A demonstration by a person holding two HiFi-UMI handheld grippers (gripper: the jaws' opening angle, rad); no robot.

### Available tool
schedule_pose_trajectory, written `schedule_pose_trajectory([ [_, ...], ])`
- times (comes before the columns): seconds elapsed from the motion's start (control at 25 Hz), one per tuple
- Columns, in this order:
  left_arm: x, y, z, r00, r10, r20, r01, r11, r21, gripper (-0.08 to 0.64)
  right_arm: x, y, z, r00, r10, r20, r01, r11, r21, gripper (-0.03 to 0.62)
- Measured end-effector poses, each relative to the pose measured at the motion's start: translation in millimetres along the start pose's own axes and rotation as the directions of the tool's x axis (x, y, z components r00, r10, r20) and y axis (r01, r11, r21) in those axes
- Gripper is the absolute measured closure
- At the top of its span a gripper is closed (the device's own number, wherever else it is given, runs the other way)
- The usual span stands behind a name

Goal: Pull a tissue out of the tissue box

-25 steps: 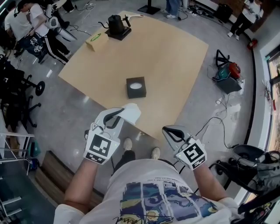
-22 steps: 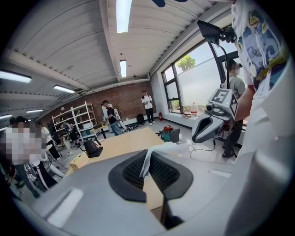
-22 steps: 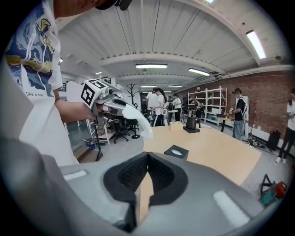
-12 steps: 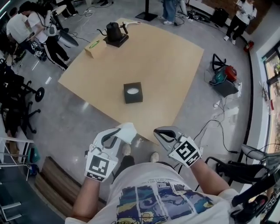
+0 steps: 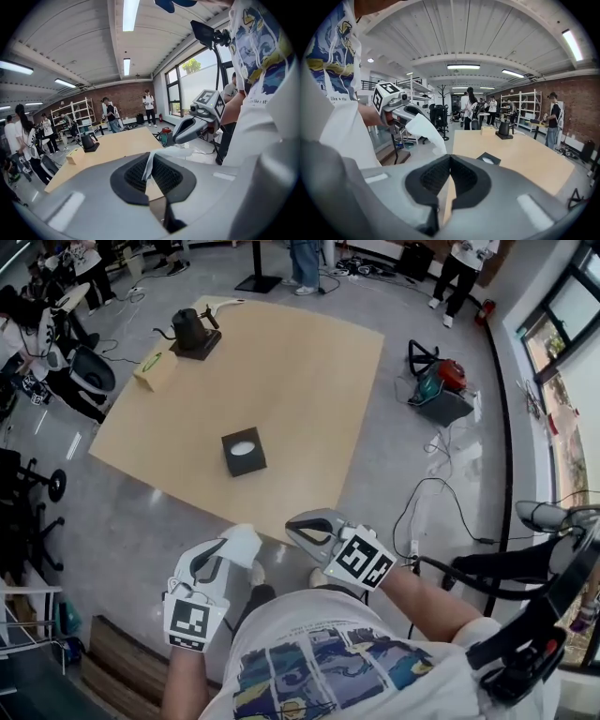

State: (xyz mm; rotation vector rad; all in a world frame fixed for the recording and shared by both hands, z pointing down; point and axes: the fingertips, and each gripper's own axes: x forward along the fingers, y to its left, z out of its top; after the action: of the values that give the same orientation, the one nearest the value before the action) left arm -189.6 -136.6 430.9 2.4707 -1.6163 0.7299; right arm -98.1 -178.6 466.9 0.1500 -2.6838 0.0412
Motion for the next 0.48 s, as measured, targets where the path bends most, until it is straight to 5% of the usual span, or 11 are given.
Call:
schedule_pose_trajectory([
  [0.48,2.1,3.9,4.7,1.000,-0.017,0.000,0.017,1.000,0.005,0.554,1.5,5.6,8.1,1.000,0.001,-0.001,-0.001,1.000,-0.001,0.589],
])
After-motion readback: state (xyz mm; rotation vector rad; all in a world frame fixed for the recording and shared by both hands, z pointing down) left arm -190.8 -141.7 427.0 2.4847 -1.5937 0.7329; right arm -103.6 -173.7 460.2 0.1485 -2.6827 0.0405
